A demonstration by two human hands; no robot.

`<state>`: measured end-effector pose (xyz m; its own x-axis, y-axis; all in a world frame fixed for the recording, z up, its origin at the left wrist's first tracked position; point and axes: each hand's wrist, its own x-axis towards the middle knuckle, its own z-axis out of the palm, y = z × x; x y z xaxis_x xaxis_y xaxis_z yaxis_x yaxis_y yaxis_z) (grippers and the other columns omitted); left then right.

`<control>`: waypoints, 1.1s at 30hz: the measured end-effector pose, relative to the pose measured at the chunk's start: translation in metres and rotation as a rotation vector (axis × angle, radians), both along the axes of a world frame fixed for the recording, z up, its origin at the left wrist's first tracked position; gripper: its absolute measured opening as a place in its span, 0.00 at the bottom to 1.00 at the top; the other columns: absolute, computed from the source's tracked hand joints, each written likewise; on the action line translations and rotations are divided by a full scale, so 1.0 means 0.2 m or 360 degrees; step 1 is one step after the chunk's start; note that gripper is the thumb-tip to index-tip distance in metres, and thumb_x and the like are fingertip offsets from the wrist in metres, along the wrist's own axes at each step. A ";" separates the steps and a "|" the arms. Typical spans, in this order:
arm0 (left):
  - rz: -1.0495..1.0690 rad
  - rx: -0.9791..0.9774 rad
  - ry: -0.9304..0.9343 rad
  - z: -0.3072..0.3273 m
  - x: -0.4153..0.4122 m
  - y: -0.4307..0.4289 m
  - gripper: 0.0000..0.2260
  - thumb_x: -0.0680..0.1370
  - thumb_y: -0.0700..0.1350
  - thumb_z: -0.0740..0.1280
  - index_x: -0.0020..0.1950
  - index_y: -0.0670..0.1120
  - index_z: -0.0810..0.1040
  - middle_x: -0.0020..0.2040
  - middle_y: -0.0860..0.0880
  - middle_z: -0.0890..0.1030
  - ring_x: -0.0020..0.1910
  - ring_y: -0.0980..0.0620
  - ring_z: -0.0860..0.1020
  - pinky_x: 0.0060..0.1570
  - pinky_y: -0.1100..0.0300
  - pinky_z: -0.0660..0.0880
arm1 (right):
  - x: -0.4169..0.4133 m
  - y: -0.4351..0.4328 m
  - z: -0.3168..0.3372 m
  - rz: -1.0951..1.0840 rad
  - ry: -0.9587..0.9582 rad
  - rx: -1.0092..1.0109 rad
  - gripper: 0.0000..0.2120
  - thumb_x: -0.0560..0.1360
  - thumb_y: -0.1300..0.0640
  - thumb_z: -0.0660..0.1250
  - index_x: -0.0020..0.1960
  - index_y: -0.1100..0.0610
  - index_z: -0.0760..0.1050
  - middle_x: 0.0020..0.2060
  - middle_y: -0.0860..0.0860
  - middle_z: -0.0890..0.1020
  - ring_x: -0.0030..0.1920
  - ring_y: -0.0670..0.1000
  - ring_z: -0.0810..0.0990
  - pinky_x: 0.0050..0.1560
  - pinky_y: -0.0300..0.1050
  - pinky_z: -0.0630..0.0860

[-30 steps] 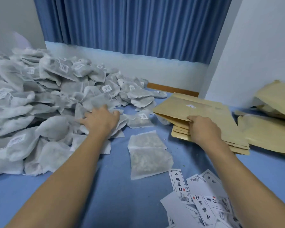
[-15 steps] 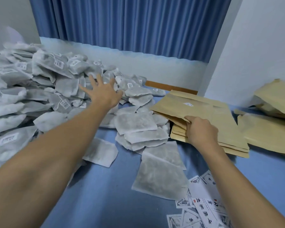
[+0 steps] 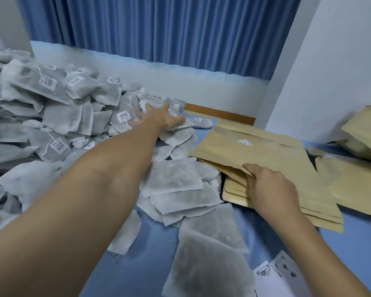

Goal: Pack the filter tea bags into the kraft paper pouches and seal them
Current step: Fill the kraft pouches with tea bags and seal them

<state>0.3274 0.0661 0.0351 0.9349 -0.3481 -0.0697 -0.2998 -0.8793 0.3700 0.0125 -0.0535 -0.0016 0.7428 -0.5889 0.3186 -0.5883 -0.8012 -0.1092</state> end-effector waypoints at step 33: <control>-0.1506 -0.0748 -0.1399 -0.11 -1.44 0.00 0.11 0.77 0.37 0.67 0.57 0.36 0.78 0.51 0.38 0.80 0.48 0.38 0.78 0.48 0.45 0.74 | -0.24 -0.15 0.25 -0.0108 -0.0264 0.0698 0.09 0.76 0.59 0.64 0.38 0.55 0.68 0.41 0.54 0.78 0.39 0.56 0.73 0.38 0.43 0.67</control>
